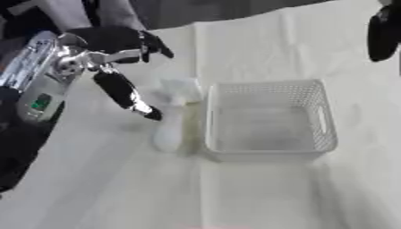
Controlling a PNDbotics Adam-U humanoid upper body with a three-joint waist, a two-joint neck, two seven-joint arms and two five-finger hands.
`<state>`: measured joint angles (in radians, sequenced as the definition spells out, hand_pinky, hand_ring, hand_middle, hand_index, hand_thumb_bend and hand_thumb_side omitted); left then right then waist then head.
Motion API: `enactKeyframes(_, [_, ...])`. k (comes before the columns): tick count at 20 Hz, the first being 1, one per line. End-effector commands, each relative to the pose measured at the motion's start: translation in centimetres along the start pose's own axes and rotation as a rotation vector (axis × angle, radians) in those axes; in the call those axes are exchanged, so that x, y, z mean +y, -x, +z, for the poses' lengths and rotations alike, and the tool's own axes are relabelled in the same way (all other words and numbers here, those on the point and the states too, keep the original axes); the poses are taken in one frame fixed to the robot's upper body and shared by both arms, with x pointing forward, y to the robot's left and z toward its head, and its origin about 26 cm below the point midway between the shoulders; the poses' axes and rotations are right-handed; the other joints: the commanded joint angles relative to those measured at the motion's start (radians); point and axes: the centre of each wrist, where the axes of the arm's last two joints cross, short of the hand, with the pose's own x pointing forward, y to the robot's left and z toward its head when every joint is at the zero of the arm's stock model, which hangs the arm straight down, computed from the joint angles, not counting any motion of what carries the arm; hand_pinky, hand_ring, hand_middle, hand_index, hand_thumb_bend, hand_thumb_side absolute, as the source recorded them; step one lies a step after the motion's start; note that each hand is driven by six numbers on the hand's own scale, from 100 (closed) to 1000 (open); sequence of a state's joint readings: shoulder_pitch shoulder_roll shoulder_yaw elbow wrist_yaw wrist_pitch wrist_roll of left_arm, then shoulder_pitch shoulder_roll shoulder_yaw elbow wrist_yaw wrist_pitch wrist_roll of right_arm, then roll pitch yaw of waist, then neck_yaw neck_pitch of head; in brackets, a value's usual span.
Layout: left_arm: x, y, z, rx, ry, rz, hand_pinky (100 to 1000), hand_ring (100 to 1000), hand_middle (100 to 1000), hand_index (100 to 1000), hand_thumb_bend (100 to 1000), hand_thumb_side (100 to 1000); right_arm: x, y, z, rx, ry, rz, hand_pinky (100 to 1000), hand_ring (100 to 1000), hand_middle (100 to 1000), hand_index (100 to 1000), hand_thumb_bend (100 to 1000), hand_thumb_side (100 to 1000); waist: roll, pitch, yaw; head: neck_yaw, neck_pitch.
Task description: Pick up objects on the table and place them in the box.
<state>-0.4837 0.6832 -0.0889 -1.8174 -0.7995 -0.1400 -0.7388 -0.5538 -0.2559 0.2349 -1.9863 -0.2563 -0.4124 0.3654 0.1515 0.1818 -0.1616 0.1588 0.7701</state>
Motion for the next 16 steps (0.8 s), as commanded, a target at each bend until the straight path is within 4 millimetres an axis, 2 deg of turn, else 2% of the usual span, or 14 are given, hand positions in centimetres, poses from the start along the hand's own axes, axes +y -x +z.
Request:
enactKeyframes(1, [1.4, 0.4, 0.4, 0.029, -0.042, -0.023, 532, 703, 840, 928, 1000, 634, 0.1, -0.3, -0.5, -0.024, -0.012, -0.001, 201, 318, 611, 803, 100, 1000, -0.002, -0.012, -0.002, -0.004, 0.000])
enactKeyframes(5, [1.3, 0.5, -0.3, 0.032, -0.048, -0.009, 525, 702, 836, 925, 963, 661, 0.2, -0.3, -0.7, -0.029, -0.019, -0.009, 199, 316, 611, 803, 100, 1000, 0.000, -0.008, -0.012, -0.005, 0.000])
enactKeyframes(16, [0.5, 0.3, -2.2, 0.028, -0.045, 0.042, 515, 699, 831, 922, 938, 680, 0.3, -0.3, -1.0, -0.037, -0.048, -0.014, 195, 312, 612, 806, 100, 996, 0.012, 0.009, -0.039, -0.011, 0.000])
